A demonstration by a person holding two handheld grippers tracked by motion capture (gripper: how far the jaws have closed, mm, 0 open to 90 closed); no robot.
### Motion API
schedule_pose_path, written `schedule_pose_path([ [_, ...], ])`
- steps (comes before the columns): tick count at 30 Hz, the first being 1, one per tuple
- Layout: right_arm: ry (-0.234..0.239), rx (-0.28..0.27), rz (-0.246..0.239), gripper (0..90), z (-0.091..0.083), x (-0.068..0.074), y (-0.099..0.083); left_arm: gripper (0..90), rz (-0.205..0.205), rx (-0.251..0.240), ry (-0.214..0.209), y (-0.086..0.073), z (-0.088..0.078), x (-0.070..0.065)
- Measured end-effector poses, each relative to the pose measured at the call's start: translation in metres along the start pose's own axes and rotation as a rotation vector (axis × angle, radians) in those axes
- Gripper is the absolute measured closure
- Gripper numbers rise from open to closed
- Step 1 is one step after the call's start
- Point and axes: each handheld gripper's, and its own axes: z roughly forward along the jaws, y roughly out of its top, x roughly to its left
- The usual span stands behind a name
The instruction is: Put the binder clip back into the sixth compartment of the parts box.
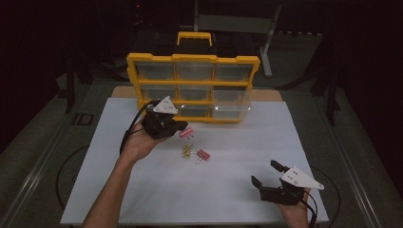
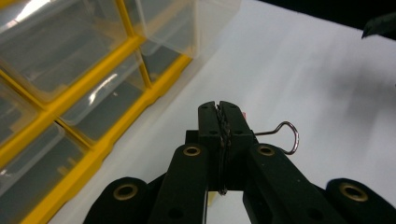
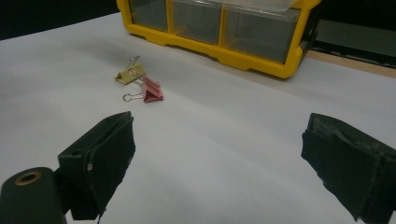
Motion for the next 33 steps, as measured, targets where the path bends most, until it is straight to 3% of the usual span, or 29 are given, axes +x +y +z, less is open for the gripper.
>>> schedule_pose_path([
  [11,-0.001,0.002,0.004,8.8,-0.001,-0.001,0.001,89.5,-0.011,-0.027,-0.001,0.023,-0.013,0.017],
  [20,-0.002,0.005,0.007,8.8,0.0,-0.001,0.001,89.5,0.016,-0.049,-0.002,0.048,-0.022,0.027],
  [33,-0.013,-0.01,0.008,8.8,-0.001,-0.002,0.0,89.4,0.027,-0.078,-0.01,0.081,-0.017,0.036],
])
